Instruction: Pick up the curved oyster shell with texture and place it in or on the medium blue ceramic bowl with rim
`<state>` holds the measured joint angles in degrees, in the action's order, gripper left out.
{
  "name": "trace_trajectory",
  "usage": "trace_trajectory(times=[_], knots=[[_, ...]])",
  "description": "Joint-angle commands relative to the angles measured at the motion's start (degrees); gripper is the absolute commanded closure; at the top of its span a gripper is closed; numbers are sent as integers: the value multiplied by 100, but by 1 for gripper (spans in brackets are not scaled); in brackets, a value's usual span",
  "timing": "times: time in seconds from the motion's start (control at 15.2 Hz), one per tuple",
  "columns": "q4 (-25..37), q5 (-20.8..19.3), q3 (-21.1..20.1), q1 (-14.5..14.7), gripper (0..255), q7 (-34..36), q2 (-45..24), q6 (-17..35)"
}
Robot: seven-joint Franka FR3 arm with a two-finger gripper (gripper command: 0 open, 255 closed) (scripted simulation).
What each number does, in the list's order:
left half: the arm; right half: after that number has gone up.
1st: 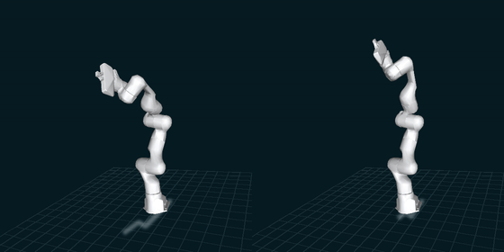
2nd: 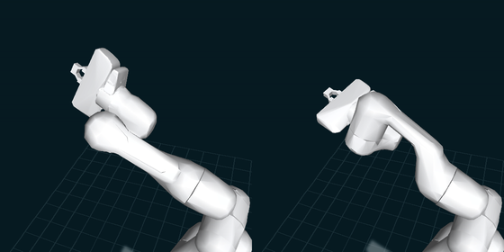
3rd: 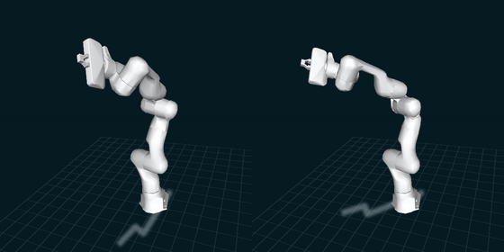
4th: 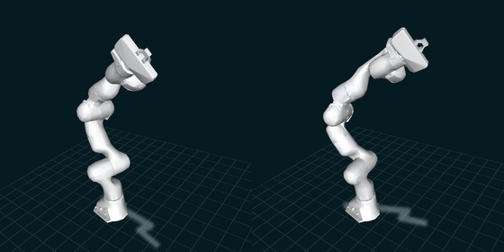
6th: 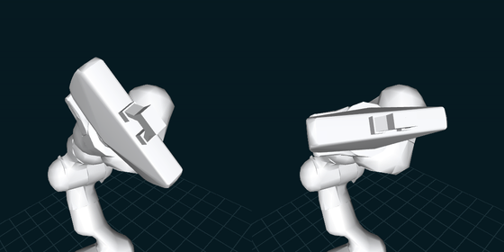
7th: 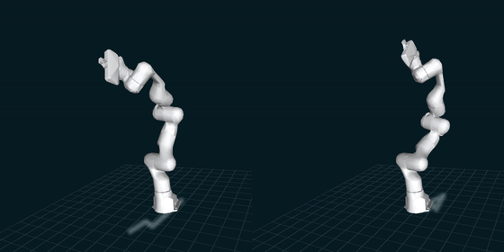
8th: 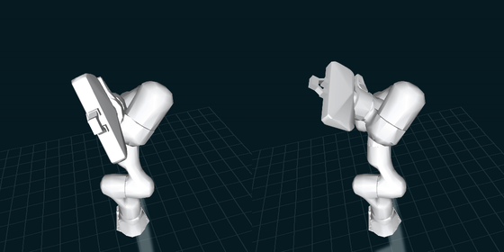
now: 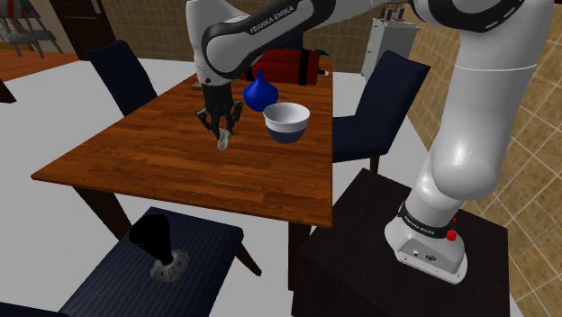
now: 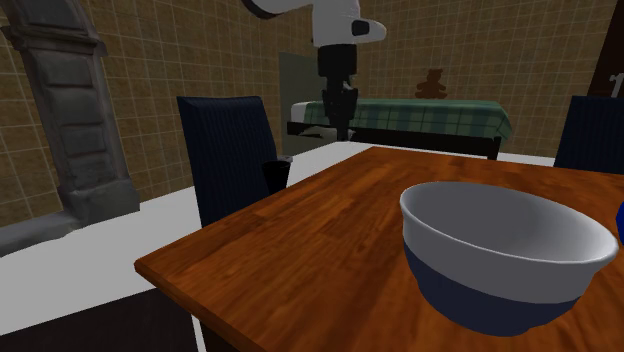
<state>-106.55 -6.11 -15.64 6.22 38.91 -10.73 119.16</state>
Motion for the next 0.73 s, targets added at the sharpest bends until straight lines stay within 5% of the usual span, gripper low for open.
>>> trace_trajectory(times=[0.0, 0.46, 0.66], knots=[[59, 31, -2, -12, 255, -33, 78, -134], [392, 86, -13, -16, 255, -83, 198, -581], [89, 186, 141, -258, 255, -499, 429, -477]])
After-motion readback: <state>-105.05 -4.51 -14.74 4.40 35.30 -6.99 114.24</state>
